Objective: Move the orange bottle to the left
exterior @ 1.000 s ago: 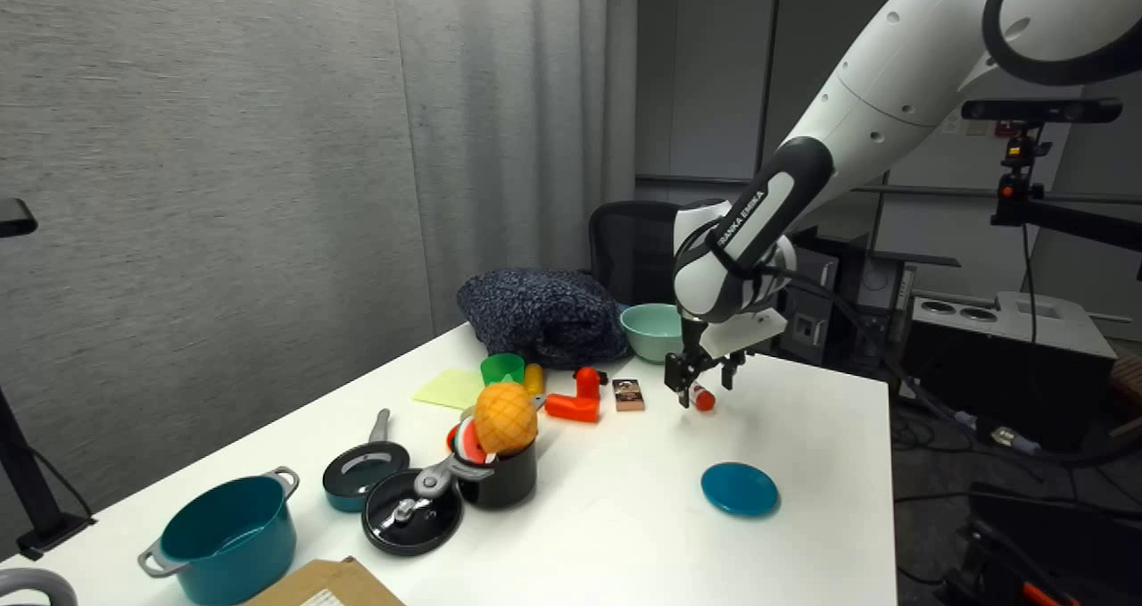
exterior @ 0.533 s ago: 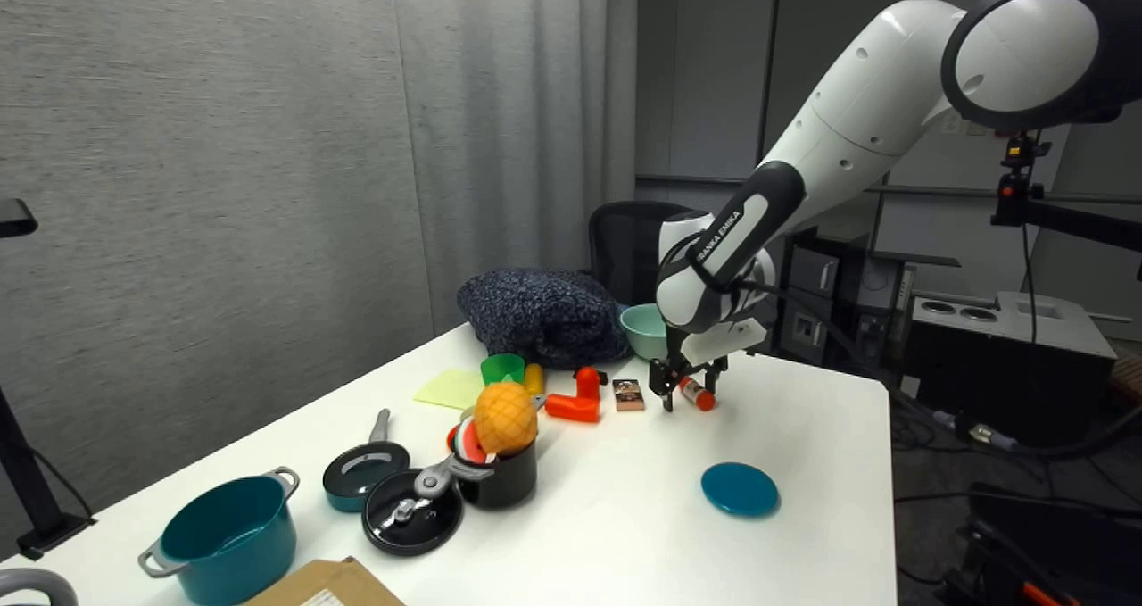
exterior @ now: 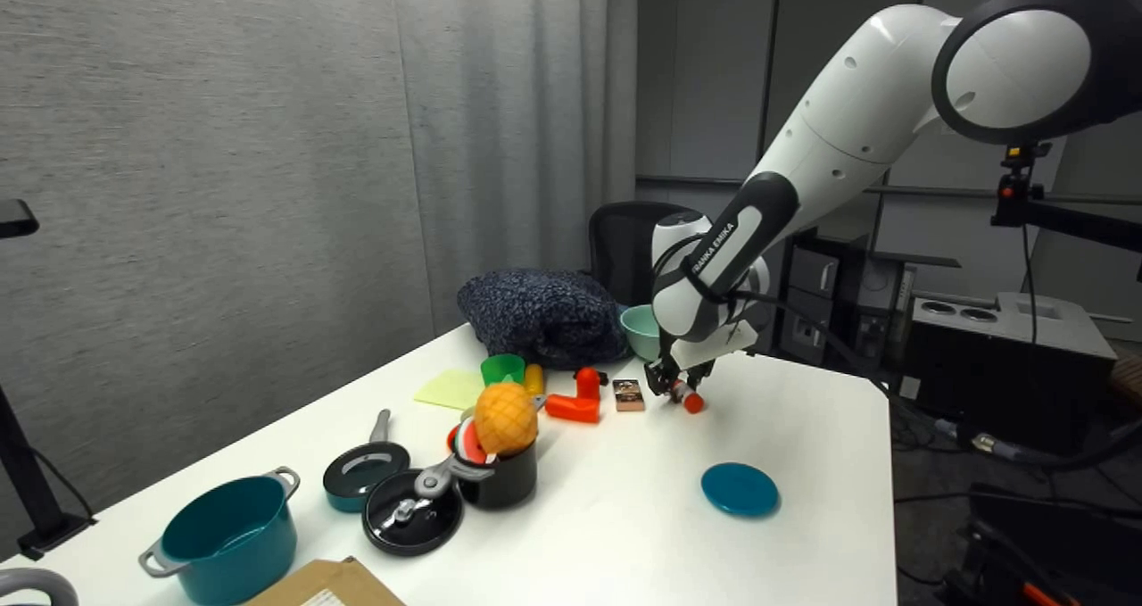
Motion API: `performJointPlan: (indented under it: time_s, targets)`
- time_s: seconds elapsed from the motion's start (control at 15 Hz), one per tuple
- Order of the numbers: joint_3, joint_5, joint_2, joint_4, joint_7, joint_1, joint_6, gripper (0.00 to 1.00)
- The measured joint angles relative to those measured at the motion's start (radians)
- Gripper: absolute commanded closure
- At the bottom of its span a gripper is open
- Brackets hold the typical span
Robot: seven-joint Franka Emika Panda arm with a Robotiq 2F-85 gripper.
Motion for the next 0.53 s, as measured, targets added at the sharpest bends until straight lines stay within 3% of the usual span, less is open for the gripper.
performJointPlan:
  time_s: [0.27, 0.53]
  targets:
    - [-0.132, -0.026, 0.043, -0.041, 0.173, 0.111, 0.193, 0.88]
    - [-0.296, -0.025, 0.108, -0.087, 0.342, 0.279, 0.316, 0.88]
